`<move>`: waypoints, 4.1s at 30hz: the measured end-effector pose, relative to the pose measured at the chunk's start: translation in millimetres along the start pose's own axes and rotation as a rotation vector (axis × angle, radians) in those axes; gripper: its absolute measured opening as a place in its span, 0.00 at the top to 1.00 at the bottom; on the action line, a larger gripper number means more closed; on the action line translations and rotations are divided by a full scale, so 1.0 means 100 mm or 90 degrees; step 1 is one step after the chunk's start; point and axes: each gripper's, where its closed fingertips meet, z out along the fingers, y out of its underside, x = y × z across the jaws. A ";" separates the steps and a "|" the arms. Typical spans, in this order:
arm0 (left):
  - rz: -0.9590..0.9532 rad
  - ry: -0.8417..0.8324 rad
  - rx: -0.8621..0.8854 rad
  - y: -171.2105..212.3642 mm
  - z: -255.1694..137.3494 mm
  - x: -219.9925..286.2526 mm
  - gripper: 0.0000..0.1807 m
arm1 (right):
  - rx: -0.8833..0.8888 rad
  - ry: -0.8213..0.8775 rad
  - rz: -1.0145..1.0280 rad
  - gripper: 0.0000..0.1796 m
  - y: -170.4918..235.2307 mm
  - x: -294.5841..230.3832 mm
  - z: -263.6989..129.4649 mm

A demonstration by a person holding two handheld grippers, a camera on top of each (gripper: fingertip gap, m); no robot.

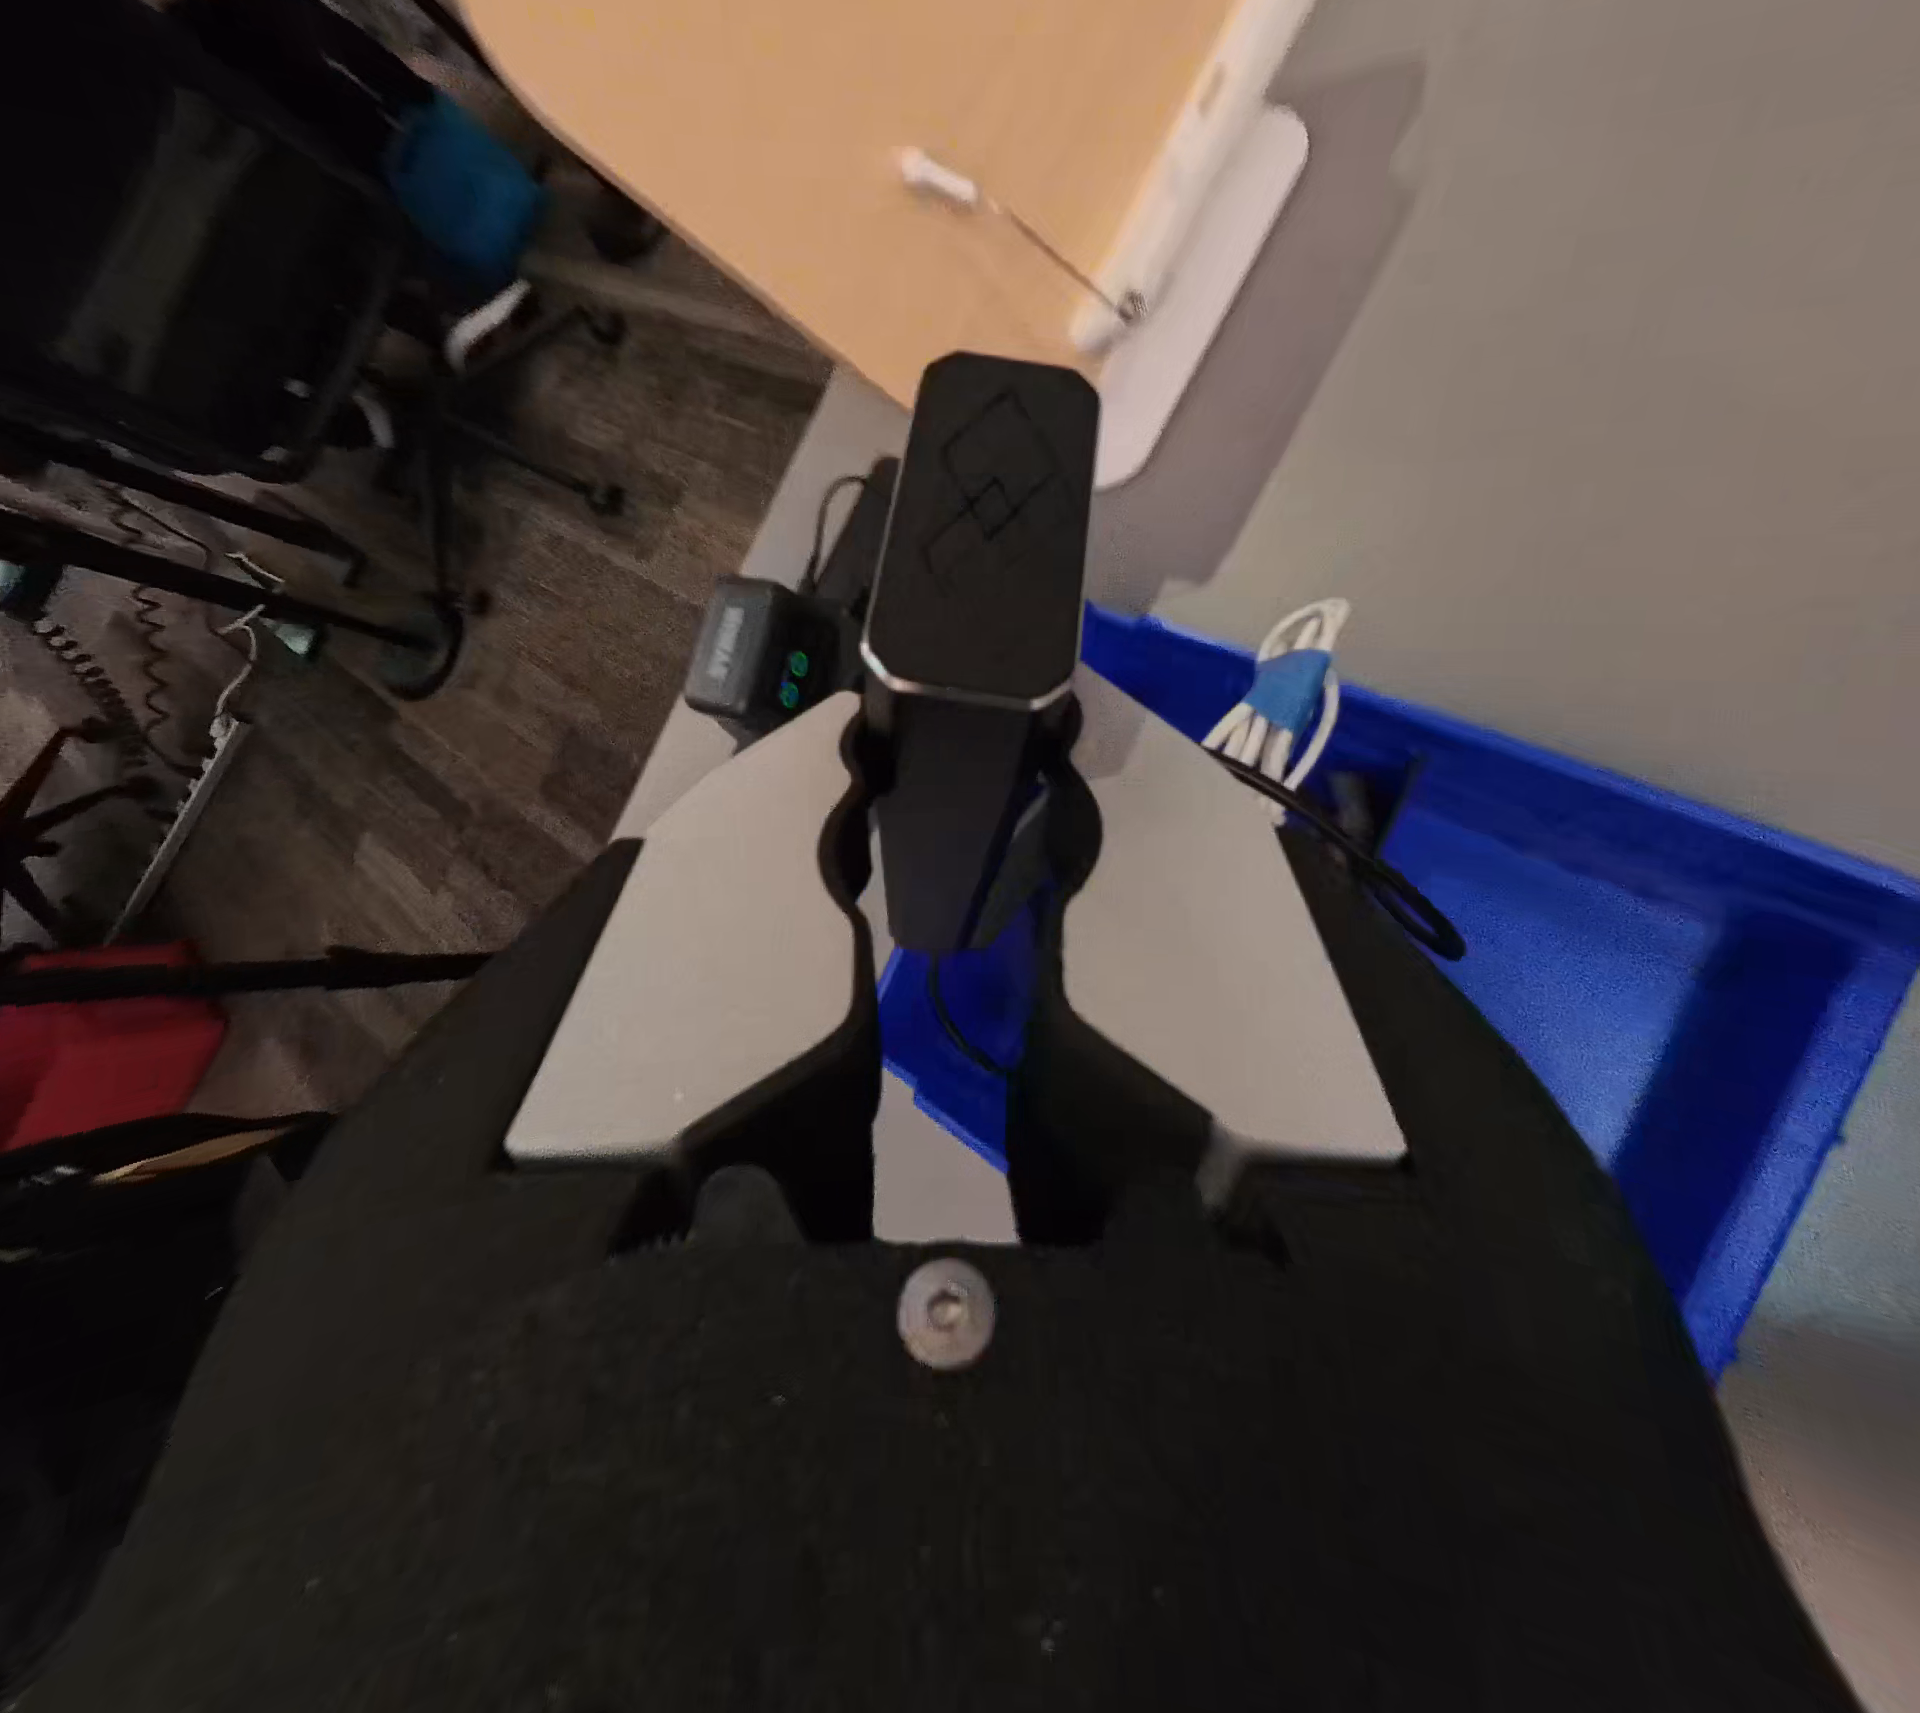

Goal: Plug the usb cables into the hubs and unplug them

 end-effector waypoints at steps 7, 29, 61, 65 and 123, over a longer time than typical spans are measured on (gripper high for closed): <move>-0.110 -0.080 0.295 -1.26 -0.98 0.05 0.84 | -0.002 0.112 -0.113 0.69 -0.09 0.09 0.08; -0.397 -0.001 0.212 -1.24 1.13 2.67 0.84 | 0.055 0.132 -0.281 0.77 -1.64 -0.50 0.86; -0.276 -0.050 0.211 -1.35 1.10 2.86 0.83 | 0.076 0.158 -0.252 0.92 -1.33 -0.31 1.07; -0.255 -0.049 0.205 -1.34 1.10 2.86 0.83 | 0.078 0.137 -0.219 0.92 -1.33 -0.32 1.07; -0.313 0.009 0.236 -1.10 1.13 2.83 0.84 | 0.155 0.147 -0.126 0.92 -2.04 1.26 -0.78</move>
